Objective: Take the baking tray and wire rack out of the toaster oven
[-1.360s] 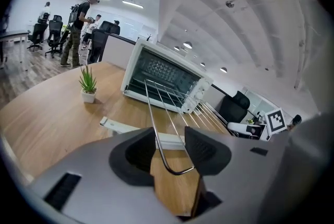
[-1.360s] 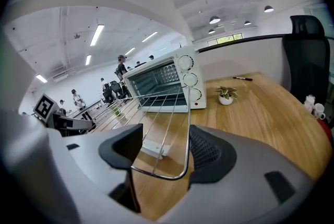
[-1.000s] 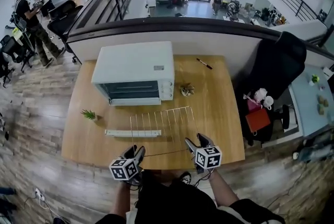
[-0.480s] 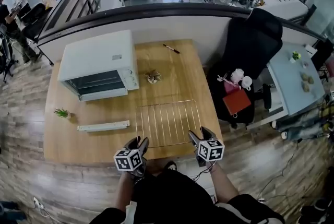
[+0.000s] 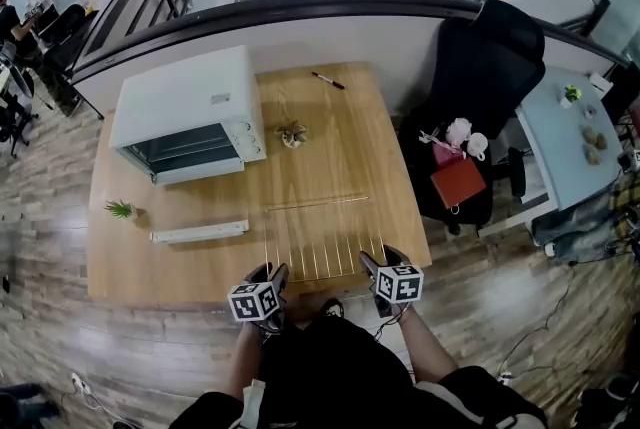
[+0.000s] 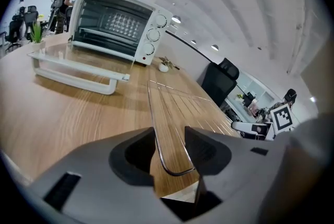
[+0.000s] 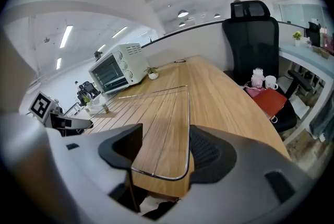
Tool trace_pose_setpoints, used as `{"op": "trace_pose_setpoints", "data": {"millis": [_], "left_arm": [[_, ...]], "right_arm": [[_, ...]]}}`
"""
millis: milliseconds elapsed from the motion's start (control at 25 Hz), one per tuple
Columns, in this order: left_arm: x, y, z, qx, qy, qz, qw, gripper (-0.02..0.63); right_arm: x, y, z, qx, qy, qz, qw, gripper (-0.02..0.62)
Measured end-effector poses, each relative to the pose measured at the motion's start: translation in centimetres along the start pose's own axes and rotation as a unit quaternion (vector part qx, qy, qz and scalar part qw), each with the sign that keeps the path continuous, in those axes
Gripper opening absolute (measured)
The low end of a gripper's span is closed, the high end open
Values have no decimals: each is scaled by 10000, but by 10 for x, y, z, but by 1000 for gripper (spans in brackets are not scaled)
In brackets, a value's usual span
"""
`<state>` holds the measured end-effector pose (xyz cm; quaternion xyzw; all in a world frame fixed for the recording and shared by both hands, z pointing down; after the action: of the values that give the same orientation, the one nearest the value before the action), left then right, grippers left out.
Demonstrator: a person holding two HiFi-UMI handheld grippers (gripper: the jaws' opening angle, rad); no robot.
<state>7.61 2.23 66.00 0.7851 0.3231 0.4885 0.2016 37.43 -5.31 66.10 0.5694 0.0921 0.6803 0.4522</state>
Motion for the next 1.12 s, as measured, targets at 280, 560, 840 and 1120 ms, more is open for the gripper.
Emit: {"op": "trace_pose_setpoints", "data": {"millis": [280,560,840,1120], "left_arm": [[-4,5,-11,-106,28,-48,9999,186],[0,15,-14,-300,99,-191,9993,186],[9,14,-21,-615,-12,-324,9976,250],[-15,-23,-39,-618,88,21,9980,252]], "right_arm": [[4,19,-2,8,127,-193,9997,293],[6,25,-1,130,243,-292,9992,295],[5,27,-4,215,79,-328,9992,341],[-22,27,-31,151,-13,65,9999,342]]}}
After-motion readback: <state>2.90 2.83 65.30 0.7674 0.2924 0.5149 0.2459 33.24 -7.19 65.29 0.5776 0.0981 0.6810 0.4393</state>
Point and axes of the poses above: the fingertips, and each gripper's own axes: y forward along the fingers, z to its right, x out of its underside, the point moved 6 cm from there along -y, backward along the fingers
